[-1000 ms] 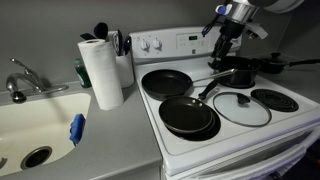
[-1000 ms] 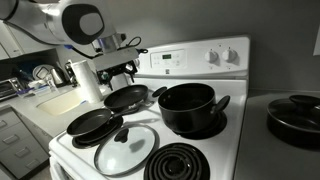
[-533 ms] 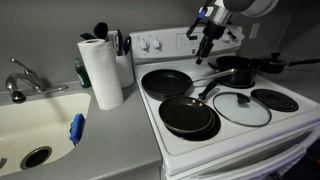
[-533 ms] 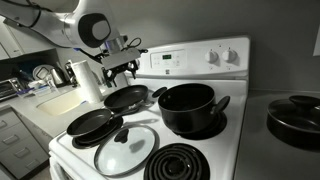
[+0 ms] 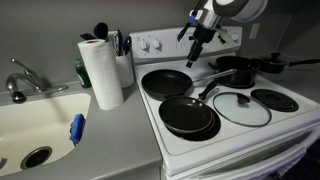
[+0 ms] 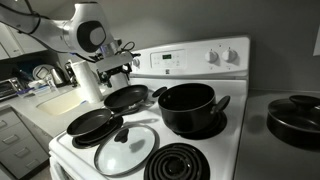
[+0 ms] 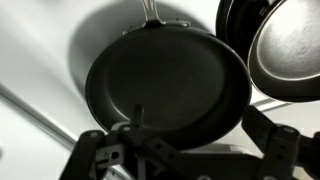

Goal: Push the button on the left side of the stove

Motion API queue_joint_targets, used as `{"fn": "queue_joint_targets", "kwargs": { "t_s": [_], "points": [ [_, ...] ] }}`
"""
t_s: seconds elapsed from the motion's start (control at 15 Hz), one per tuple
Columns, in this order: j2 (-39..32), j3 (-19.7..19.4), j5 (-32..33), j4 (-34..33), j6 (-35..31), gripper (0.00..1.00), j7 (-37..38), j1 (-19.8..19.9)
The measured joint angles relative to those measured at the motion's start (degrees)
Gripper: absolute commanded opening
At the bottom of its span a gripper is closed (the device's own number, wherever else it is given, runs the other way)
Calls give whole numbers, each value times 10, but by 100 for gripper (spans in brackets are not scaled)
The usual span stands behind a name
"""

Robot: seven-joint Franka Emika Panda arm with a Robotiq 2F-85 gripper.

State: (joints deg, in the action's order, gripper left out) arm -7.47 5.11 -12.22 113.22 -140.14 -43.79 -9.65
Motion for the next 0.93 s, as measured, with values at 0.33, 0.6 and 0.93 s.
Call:
{"fn": "queue_joint_targets", "kwargs": {
  "t_s": [0.33, 0.6, 0.93],
  "points": [
    [-84, 28, 66, -78, -81, 100, 127, -6],
    [-135, 43, 102, -146, -93, 100, 187, -6],
    [-140, 50, 103, -151, -92, 100, 193, -2]
  ]
}}
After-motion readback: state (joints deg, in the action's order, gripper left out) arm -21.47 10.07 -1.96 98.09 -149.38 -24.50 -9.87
